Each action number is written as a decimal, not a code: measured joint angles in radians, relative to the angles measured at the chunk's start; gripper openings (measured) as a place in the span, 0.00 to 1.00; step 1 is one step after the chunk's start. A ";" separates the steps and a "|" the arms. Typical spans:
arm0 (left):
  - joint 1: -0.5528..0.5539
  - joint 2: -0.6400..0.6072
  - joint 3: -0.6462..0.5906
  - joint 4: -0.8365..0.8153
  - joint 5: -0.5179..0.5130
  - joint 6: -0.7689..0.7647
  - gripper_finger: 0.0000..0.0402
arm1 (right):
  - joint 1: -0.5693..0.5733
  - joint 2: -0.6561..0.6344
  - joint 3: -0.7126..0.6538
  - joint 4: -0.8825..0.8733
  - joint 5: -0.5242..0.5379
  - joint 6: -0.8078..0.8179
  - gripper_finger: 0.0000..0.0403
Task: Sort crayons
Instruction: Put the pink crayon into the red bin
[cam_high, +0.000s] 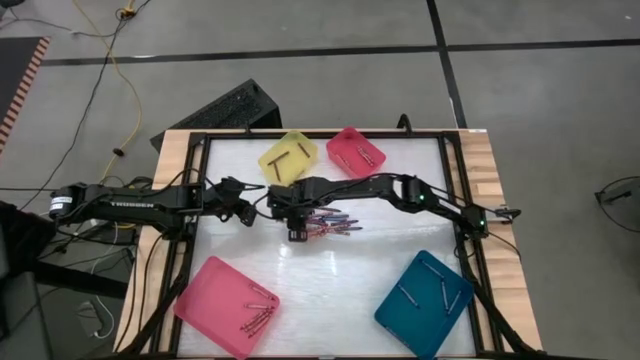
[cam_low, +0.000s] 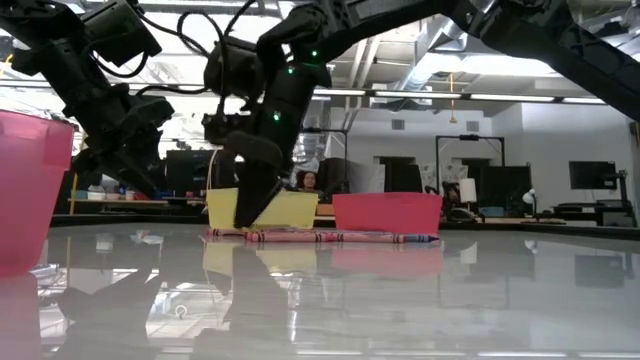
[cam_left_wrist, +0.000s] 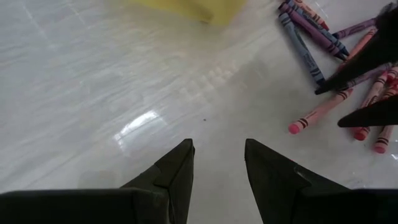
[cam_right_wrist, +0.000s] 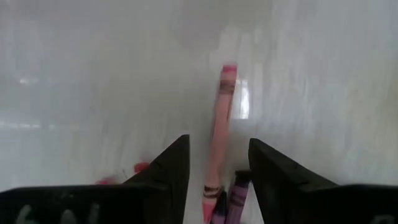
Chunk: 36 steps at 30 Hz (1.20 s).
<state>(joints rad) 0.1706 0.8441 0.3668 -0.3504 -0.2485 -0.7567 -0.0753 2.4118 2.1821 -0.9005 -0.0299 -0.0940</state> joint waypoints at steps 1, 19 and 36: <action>0.000 0.000 0.000 0.000 0.000 0.000 0.33 | -0.001 0.001 -0.001 -0.001 0.000 0.004 0.40; 0.000 0.000 0.000 -0.004 0.001 -0.007 0.33 | 0.006 0.050 0.006 0.001 0.005 0.009 0.23; 0.000 0.000 0.000 -0.004 0.008 -0.008 0.33 | 0.005 0.043 0.012 -0.029 0.003 0.106 0.01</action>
<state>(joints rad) 0.1703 0.8440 0.3668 -0.3542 -0.2405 -0.7643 -0.0700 2.4550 2.1943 -0.9292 -0.0273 0.0116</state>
